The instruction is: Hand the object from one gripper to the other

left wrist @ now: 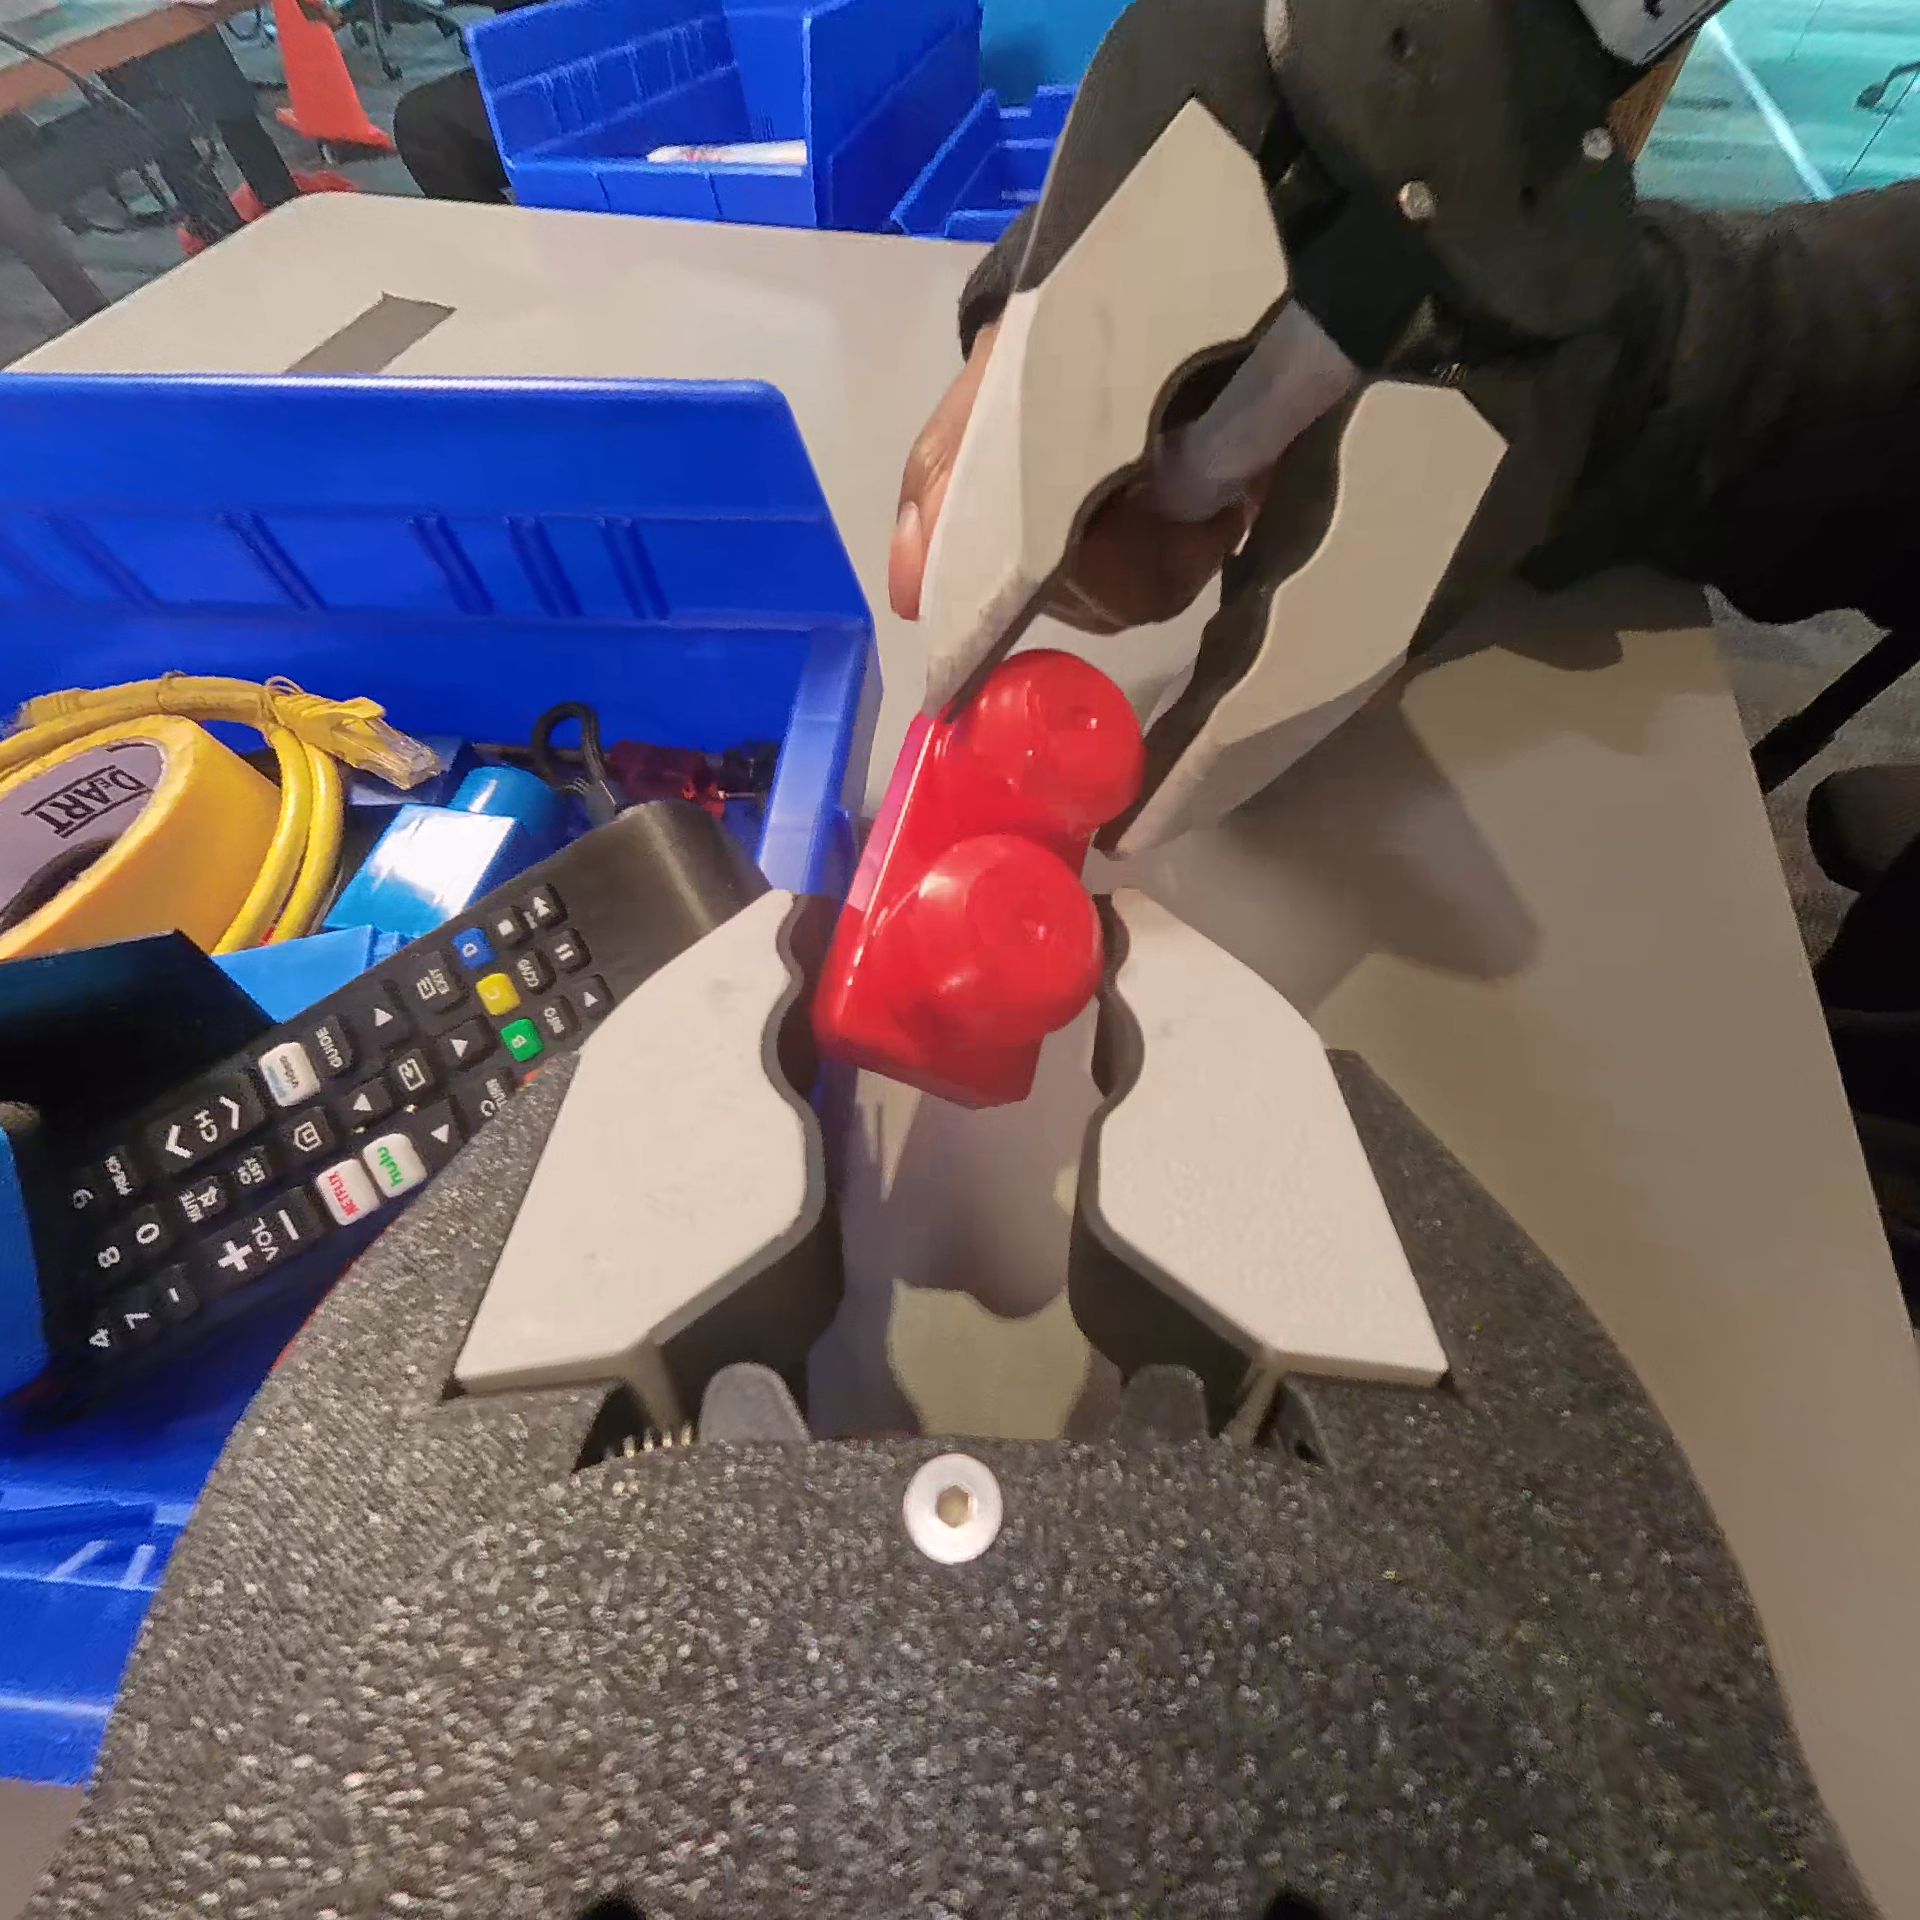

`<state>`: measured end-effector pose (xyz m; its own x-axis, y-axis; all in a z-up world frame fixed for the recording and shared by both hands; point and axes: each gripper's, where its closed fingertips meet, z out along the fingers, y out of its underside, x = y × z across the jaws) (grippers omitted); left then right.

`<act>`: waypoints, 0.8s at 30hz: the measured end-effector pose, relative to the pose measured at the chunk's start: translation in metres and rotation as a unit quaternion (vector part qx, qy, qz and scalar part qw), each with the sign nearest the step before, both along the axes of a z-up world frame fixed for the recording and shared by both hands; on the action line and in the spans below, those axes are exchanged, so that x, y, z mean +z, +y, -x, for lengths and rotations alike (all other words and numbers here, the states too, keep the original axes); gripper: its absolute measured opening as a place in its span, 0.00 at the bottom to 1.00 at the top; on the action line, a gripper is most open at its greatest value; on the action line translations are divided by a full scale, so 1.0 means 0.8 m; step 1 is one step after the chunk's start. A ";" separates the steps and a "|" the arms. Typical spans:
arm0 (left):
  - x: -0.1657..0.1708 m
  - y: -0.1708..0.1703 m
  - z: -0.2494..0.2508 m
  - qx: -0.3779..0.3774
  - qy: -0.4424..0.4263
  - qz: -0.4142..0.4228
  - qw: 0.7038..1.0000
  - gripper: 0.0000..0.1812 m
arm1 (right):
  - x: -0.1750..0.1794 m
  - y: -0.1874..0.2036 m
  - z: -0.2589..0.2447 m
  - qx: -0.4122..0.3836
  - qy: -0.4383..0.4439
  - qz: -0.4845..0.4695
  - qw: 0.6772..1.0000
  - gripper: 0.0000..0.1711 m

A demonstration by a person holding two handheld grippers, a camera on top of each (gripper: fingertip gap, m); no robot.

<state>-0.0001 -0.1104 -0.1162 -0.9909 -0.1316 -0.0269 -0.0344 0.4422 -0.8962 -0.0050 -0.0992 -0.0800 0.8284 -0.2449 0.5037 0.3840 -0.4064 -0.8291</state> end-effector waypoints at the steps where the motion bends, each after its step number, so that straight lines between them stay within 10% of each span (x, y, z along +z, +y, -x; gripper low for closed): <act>1: 0.003 0.000 0.000 -0.001 0.002 0.009 1.000 0.29 | 0.003 -0.001 -0.002 -0.001 0.015 -0.014 1.000 0.16; 18: 0.066 -0.007 0.004 -0.013 0.151 0.221 0.963 0.37 | 0.072 -0.009 -0.019 0.083 0.314 -0.357 0.876 0.16; 24: 0.093 0.006 -0.006 -0.001 0.143 0.308 0.941 0.23 | 0.063 0.013 -0.023 0.064 0.326 -0.361 0.871 0.16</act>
